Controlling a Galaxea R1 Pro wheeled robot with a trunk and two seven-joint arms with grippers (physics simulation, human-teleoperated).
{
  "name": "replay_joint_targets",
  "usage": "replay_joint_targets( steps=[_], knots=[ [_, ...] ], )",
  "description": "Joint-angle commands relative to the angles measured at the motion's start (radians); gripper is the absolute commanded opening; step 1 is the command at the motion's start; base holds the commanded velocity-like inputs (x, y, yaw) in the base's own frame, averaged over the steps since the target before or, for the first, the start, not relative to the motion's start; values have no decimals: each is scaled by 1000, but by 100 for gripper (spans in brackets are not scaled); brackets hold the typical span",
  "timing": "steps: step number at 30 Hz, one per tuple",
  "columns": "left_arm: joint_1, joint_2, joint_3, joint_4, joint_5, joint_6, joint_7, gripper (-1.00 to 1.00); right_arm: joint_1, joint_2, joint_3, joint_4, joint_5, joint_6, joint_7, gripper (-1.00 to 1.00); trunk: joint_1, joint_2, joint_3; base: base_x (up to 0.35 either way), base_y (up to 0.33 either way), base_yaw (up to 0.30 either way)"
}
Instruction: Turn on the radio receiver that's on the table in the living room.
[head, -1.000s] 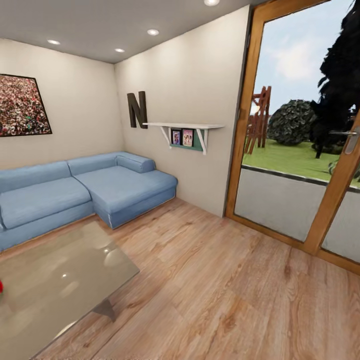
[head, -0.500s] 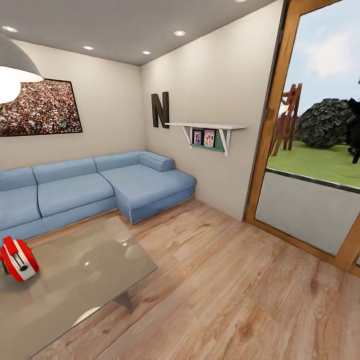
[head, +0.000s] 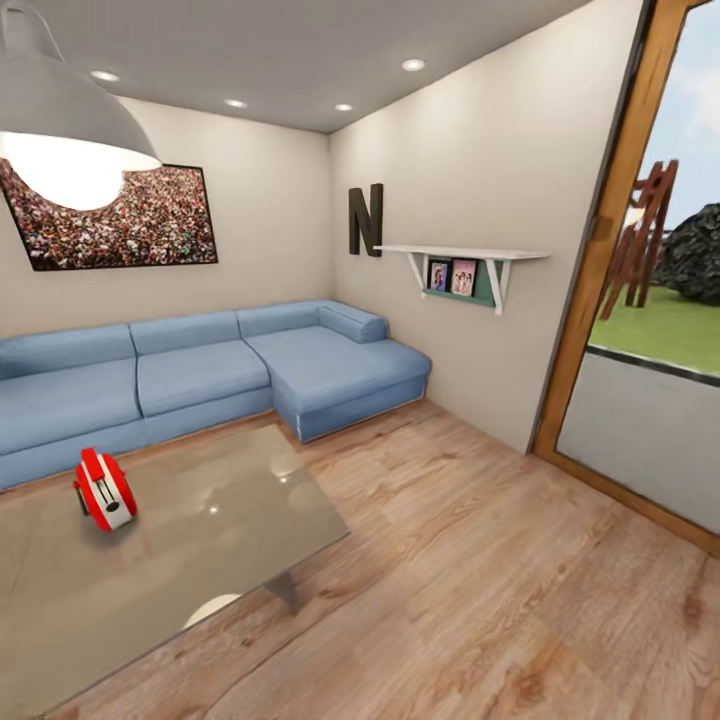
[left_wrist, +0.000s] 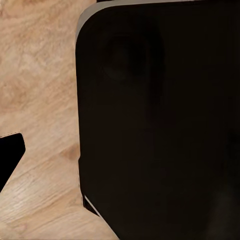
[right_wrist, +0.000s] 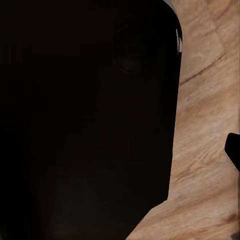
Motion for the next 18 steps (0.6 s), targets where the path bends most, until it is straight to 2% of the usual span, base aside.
replay_joint_targets(
  steps=[1, 18],
  knots=[
    [0, 0, 0, 0, 0, 0, 0, 100, 0, 0, 0, 0, 0, 0, 0, 100, 0, 0, 0, 0, 0, 272],
    [0, 0, 0, 0, 0, 0, 0, 100, 0, 0, 0, 0, 0, -1, 0, 100, 0, 0, 0, 0, 0, 272]
  ],
)
